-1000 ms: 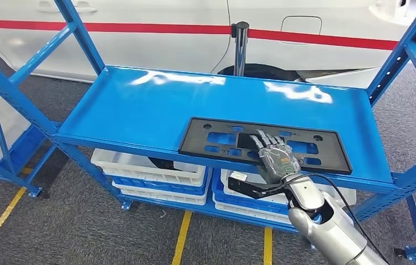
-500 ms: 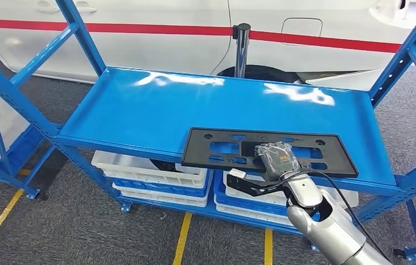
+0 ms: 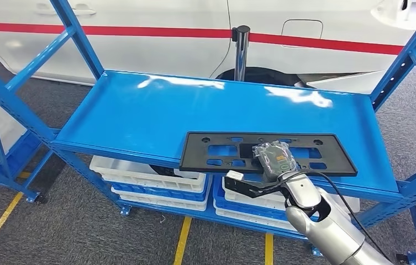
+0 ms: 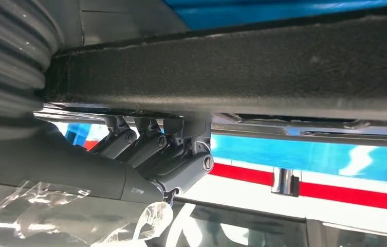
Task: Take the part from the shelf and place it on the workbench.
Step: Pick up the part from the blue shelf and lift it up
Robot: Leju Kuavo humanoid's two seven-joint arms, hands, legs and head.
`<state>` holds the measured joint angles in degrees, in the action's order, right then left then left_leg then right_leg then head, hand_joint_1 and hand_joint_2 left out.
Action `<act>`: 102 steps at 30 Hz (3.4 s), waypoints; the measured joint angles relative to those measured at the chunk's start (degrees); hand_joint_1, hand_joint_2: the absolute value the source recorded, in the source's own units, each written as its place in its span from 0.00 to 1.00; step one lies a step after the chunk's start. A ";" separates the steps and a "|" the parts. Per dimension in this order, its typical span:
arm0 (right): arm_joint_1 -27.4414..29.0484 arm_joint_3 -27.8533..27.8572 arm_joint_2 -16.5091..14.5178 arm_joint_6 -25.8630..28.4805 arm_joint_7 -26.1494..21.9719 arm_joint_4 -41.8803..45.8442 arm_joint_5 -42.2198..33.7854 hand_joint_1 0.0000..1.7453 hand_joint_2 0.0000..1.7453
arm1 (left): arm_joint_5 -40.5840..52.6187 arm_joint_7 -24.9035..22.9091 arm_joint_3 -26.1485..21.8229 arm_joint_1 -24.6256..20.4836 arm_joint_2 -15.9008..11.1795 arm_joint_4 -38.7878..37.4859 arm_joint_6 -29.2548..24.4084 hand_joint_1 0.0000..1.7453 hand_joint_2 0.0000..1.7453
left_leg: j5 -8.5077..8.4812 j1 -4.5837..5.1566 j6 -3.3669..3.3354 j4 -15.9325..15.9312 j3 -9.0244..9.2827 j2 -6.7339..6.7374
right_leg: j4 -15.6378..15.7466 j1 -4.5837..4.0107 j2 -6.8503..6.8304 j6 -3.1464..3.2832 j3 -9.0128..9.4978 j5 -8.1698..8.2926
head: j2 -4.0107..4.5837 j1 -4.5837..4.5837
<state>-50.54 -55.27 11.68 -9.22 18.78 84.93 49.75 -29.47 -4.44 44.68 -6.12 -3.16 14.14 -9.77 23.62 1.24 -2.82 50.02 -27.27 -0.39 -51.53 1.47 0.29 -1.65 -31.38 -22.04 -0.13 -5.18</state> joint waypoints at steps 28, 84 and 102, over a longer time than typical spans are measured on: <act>3.16 1.51 2.61 7.25 -0.54 4.83 12.13 1.00 1.00 | -0.60 0.25 1.14 0.11 -0.28 0.00 0.85 0.00 1.00 | -0.84 -0.28 0.00 -0.58 -0.15 -0.06 | -0.60 0.60 0.24 -1.42 -0.20 -0.46 | 0.00 0.03; 6.37 5.01 7.69 7.97 -1.47 15.39 18.81 1.00 1.00 | -1.22 1.21 3.44 -0.59 -0.68 -0.04 3.17 0.00 1.00 | -4.66 1.63 -3.57 -2.34 -2.29 0.44 | -16.02 -0.27 -0.20 -2.09 -5.29 -7.24 | 0.00 -0.13; 6.40 8.91 8.27 8.54 0.15 16.36 16.42 1.00 1.00 | -1.70 1.54 3.81 -0.60 -0.49 -0.17 3.15 0.00 1.00 | 1.97 -0.67 0.64 5.76 0.05 0.04 | 0.72 0.34 -0.20 -0.17 -0.93 1.73 | 0.00 -0.38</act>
<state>-44.14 -46.36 19.95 -0.68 18.92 101.29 66.17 -31.17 -2.90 48.49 -6.72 -3.65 13.97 -6.62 25.59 0.58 -2.17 55.79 -27.22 -0.35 -50.81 1.81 0.09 -1.82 -32.30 -20.31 -0.13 -5.56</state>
